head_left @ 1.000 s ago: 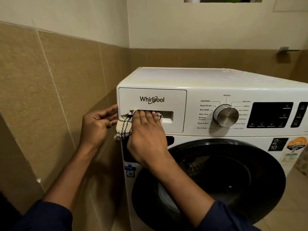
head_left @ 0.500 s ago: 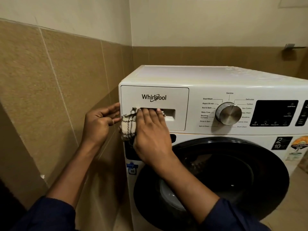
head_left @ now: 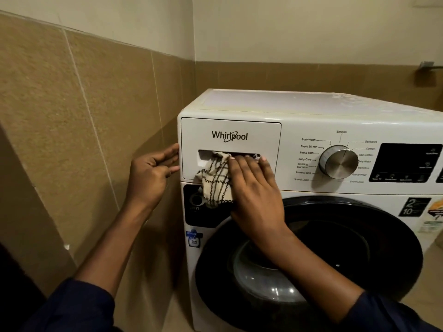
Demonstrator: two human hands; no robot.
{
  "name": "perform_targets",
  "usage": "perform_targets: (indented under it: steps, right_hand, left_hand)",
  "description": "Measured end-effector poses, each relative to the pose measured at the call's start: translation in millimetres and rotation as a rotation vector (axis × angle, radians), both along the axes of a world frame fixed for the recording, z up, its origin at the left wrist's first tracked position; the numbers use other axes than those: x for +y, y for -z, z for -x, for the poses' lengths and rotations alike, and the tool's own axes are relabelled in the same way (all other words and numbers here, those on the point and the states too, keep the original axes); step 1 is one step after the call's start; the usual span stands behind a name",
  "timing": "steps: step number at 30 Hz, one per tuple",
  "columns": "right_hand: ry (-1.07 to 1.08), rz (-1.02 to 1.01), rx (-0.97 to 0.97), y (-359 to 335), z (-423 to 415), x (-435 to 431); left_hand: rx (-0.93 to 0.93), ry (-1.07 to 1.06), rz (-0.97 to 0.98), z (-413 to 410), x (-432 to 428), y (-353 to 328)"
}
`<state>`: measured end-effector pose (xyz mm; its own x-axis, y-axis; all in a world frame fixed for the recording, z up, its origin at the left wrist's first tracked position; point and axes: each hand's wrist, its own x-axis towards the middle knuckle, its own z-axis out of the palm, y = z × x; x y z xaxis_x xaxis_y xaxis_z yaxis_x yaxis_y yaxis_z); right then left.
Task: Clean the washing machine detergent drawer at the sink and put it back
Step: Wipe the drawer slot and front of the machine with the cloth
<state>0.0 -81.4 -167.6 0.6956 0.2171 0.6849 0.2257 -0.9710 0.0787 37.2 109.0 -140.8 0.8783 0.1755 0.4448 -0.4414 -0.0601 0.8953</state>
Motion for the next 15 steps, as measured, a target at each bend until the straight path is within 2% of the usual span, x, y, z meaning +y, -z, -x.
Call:
perform_targets:
  steps: [3,7,10,15]
  right_hand:
    - [0.024,-0.015,0.068,-11,-1,17]
    - [-0.093,-0.042,0.092,-15,-9,50]
    - [-0.157,-0.051,0.07,-15,-11,44]
    - [-0.301,0.049,0.11,-14,-5,24]
  left_hand:
    - [0.01,0.013,-0.005,-1,2,1]
    - [0.003,0.033,0.027,-2,3,1]
    - [-0.01,0.022,0.034,-3,3,3]
    - [-0.033,-0.004,0.07,-5,-1,7]
